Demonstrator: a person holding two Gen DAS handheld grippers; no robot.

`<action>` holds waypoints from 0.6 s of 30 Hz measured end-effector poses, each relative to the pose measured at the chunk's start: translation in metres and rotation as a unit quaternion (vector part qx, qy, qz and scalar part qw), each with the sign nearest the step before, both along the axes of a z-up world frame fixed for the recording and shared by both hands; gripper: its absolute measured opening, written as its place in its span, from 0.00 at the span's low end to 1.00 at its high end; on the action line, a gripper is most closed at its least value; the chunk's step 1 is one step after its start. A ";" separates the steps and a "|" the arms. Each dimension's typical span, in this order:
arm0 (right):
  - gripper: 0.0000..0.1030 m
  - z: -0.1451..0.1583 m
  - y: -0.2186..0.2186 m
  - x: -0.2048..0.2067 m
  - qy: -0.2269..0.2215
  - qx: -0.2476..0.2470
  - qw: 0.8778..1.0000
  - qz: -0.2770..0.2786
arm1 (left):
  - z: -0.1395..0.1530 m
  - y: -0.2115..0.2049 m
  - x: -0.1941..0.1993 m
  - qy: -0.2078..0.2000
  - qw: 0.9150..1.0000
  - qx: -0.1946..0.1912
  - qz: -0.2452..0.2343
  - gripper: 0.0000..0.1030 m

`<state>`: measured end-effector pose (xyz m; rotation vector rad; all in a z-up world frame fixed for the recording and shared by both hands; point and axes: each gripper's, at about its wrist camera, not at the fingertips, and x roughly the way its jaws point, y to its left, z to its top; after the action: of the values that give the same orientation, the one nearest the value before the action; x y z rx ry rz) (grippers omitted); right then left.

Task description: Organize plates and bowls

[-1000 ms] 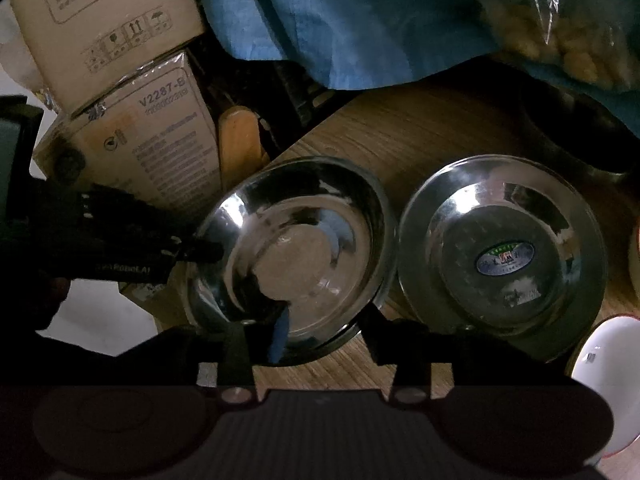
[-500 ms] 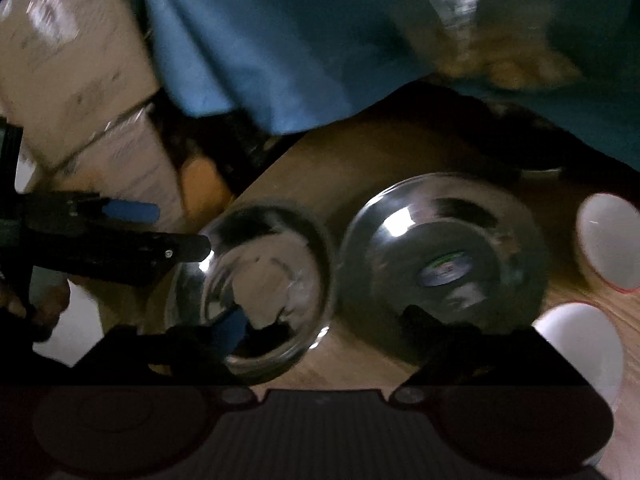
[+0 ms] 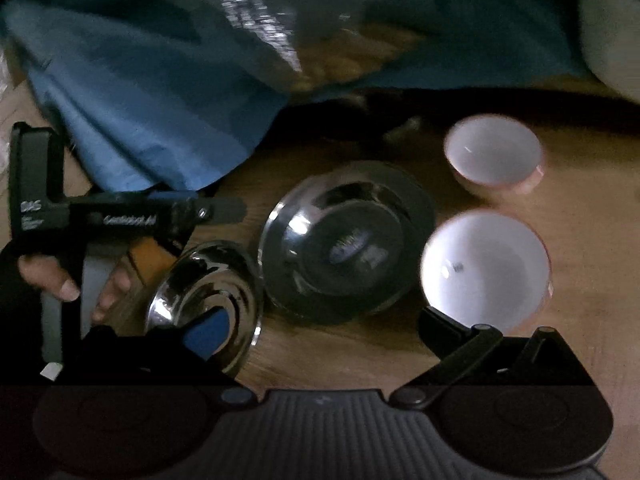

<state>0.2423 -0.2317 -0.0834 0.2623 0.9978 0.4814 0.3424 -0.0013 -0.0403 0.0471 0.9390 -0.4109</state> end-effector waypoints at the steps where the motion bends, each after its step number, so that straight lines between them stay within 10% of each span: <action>1: 1.00 -0.004 -0.003 -0.003 0.005 0.007 1.000 -0.016 | -0.004 -0.003 0.007 0.006 1.000 0.002 -0.009 0.99; 11: 0.99 -0.035 -0.008 -0.012 0.028 0.062 0.990 -0.126 | -0.039 -0.031 0.049 0.037 0.994 0.043 -0.092 0.99; 18: 0.80 -0.045 -0.006 -0.010 0.016 0.074 0.980 -0.183 | -0.044 -0.046 0.060 0.039 0.991 0.060 -0.116 0.99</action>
<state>0.2323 -0.2380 -0.1284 0.5767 0.9200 0.2159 0.4028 -0.0470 -0.0840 0.2541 1.0391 -0.5736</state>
